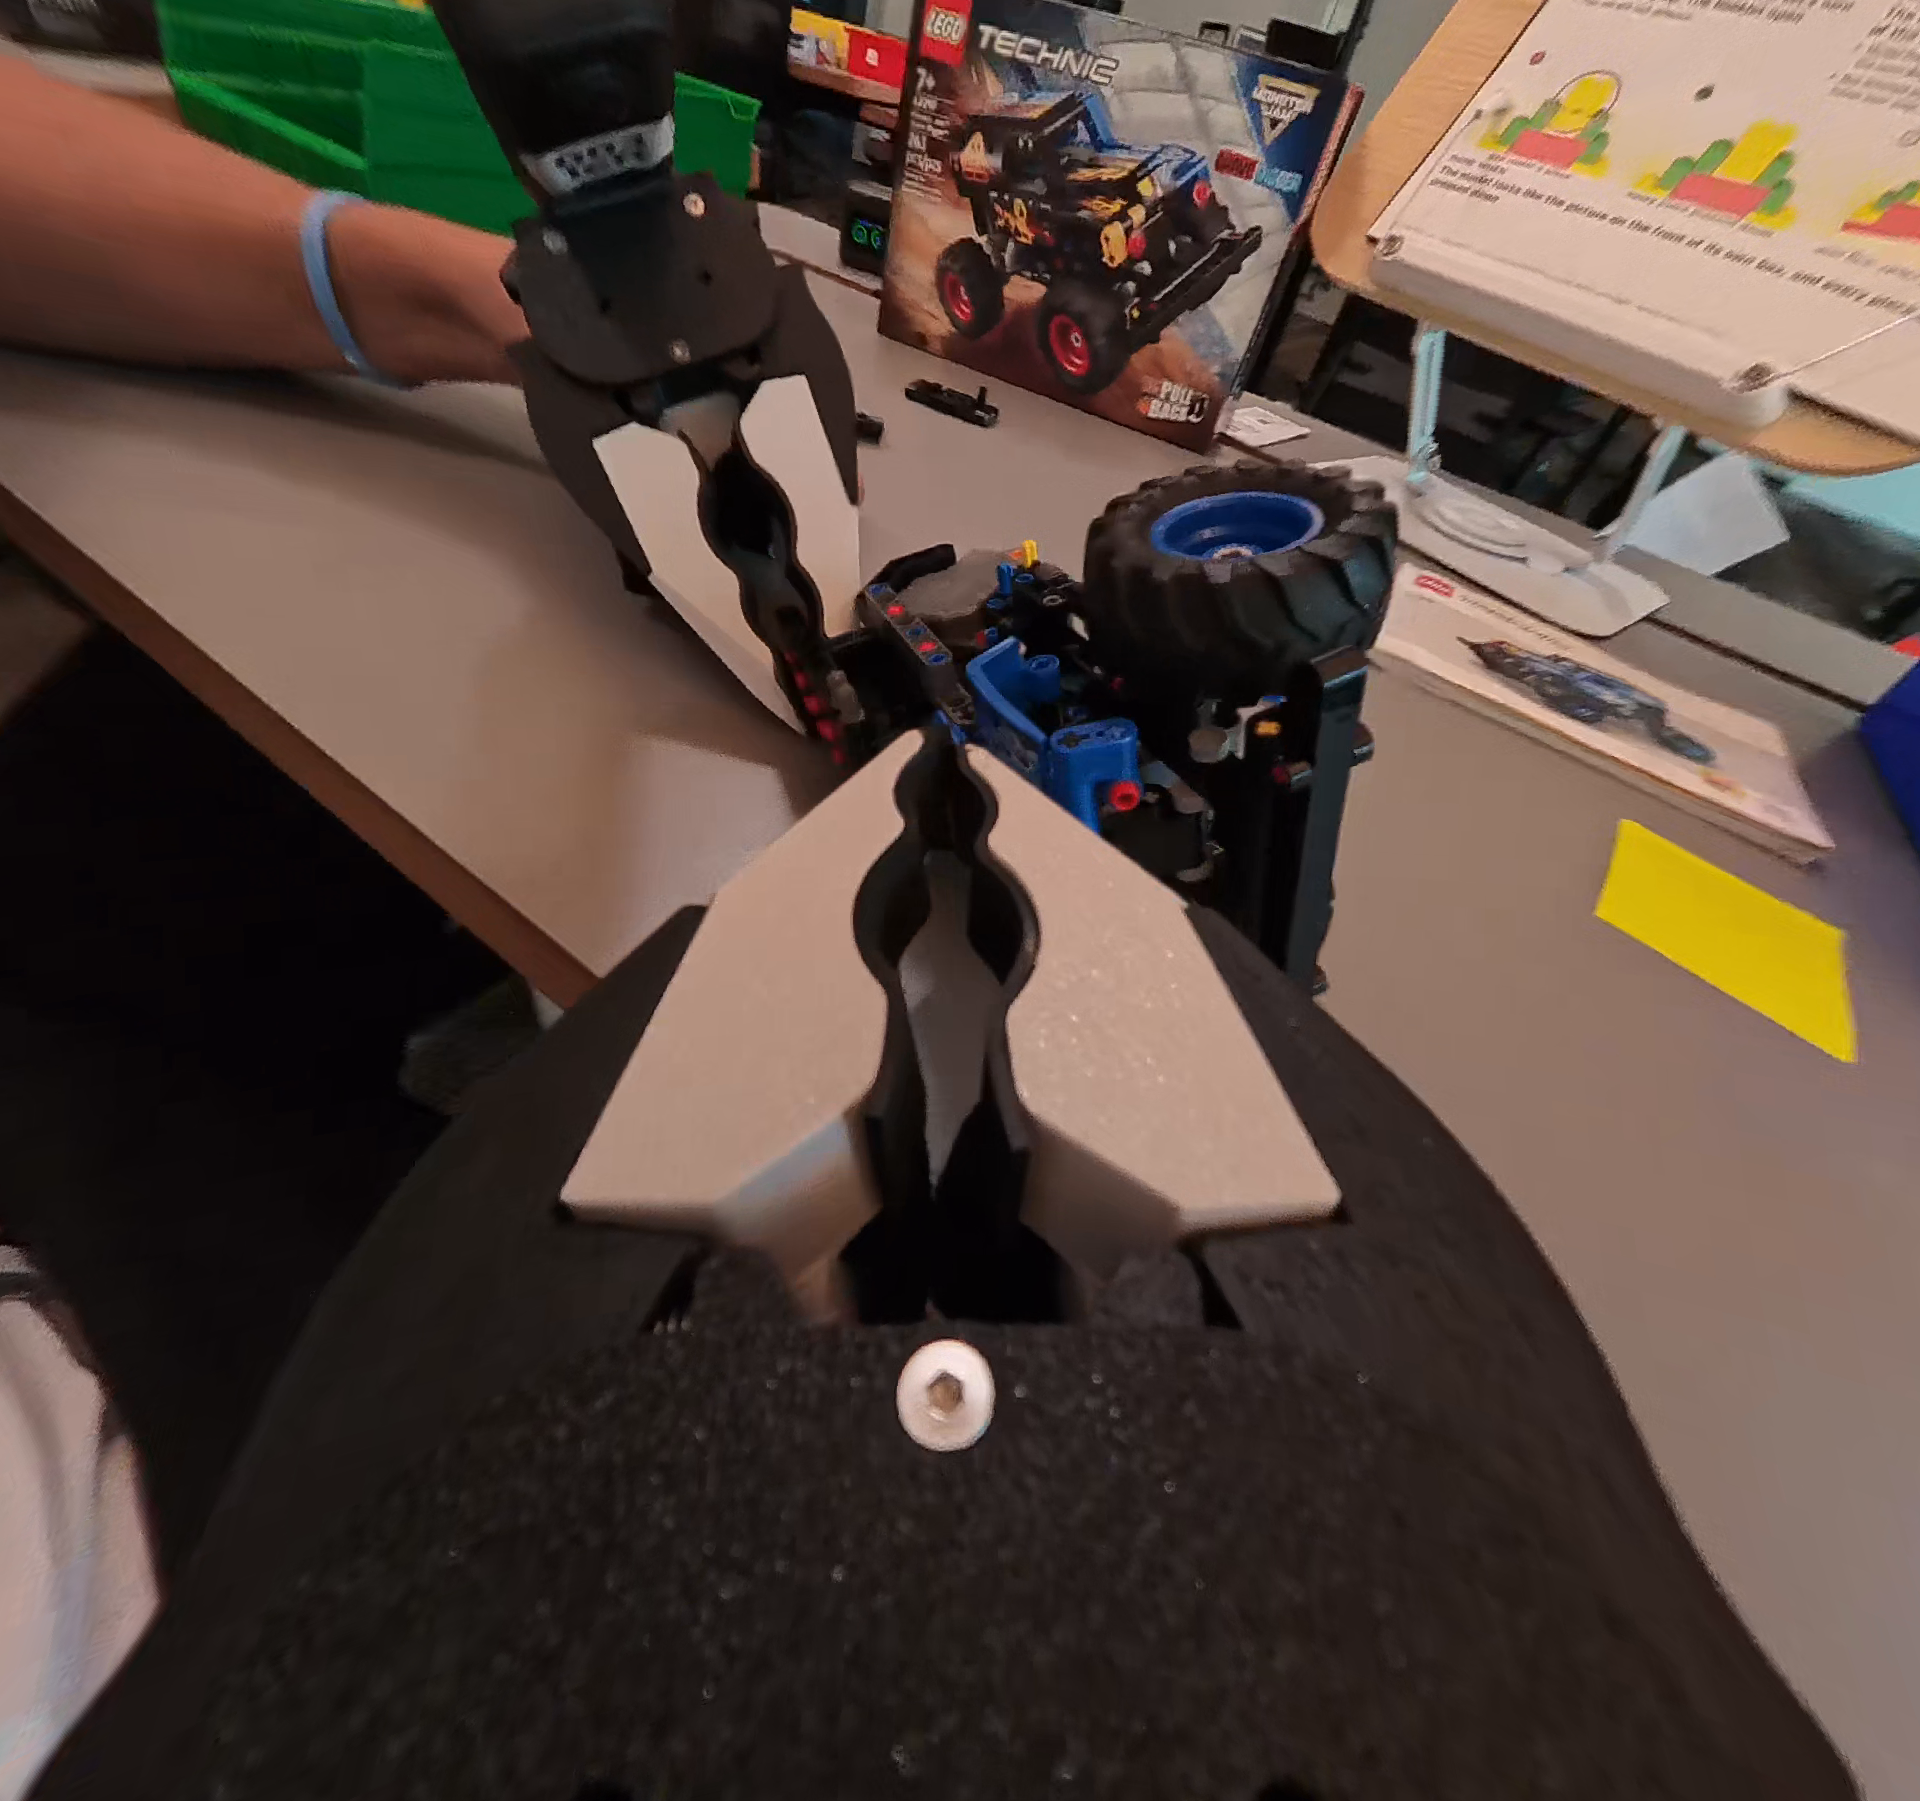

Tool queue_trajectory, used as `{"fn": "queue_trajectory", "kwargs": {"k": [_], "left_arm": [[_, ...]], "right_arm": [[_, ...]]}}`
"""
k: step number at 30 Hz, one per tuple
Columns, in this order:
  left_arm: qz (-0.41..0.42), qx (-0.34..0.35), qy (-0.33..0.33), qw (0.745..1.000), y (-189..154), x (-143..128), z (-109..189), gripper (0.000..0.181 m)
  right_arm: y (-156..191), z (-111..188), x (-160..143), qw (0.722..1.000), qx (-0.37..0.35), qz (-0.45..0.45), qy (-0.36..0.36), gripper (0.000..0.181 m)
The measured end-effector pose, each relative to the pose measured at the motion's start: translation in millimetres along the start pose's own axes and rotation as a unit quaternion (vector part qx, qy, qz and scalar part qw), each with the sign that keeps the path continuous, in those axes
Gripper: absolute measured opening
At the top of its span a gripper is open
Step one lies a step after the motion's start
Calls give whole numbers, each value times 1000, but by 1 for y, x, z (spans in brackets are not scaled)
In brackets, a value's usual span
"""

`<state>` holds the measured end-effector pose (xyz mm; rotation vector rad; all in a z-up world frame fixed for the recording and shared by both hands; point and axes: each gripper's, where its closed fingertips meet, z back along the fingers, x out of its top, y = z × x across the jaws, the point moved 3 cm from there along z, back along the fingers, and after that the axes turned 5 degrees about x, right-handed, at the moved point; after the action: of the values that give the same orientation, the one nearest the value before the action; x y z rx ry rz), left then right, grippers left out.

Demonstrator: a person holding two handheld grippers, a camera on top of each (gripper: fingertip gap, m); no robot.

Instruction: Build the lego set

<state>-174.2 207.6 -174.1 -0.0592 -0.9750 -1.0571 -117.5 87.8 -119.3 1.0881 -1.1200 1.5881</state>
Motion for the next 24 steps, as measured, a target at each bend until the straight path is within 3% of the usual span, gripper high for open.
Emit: {"fn": "queue_trajectory", "kwargs": {"k": [5,12,24], "left_arm": [[2,2,1,1000,0,0,0,10],[5,6,3,1000,0,0,0,10],[4,6,3,1000,0,0,0,10]], "right_arm": [[3,8,5,998,-34,51,-17,0],[18,15,22,977,-70,203,-8,0],[13,19,25,977,-89,195,4,0]]}}
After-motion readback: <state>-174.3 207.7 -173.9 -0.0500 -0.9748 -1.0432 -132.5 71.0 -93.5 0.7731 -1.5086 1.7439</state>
